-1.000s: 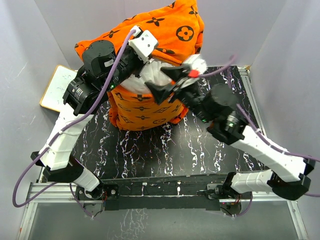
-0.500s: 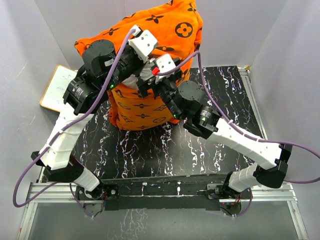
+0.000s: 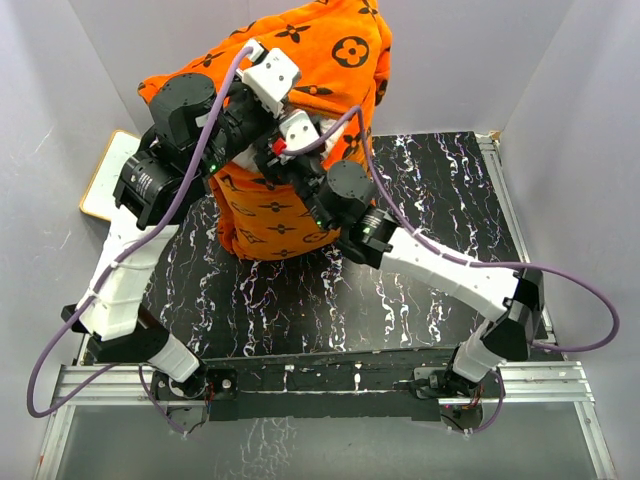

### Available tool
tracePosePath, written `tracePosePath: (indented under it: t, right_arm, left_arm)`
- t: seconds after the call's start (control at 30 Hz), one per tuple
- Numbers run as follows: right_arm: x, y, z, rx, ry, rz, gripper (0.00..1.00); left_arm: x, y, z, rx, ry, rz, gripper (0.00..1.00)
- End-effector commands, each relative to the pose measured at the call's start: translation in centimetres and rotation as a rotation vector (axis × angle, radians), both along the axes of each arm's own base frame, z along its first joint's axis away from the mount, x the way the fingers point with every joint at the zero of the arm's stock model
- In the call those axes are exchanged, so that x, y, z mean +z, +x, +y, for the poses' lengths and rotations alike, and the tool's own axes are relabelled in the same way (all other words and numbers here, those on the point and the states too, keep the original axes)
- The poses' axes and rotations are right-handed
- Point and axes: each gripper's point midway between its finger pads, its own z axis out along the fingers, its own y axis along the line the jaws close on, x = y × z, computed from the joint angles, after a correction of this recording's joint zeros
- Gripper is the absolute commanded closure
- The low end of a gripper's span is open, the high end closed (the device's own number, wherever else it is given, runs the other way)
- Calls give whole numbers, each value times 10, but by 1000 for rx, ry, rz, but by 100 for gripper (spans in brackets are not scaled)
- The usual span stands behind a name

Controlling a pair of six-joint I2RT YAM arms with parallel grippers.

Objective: Remove the pillowcase from the pillow
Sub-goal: Remove the pillow from the pillowcase.

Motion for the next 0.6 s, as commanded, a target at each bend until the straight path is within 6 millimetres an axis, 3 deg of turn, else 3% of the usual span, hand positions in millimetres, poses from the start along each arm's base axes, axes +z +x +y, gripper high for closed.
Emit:
tracePosePath:
  t: [0.0, 0.07, 0.1, 0.27, 0.3, 0.57]
  right_arm:
    - [-43, 46, -11, -144, 25, 61, 52]
    - [-47, 57, -35, -200, 100, 84, 85]
    - [-48, 60, -50, -232, 139, 86, 91]
    - [-73, 70, -110, -363, 231, 131, 92]
    - [-77, 70, -119, -375, 252, 140, 92]
    - [-88, 64, -169, -478, 341, 170, 92]
  left_arm:
    - [76, -49, 15, -98, -188, -148, 100]
    - [82, -53, 23, -83, -190, -170, 100]
    - [85, -54, 28, -73, -187, -182, 100]
    - [95, -56, 53, 13, -143, -293, 100]
    - [103, -63, 66, 40, -143, -333, 100]
    - [123, -59, 116, 288, 56, -620, 100]
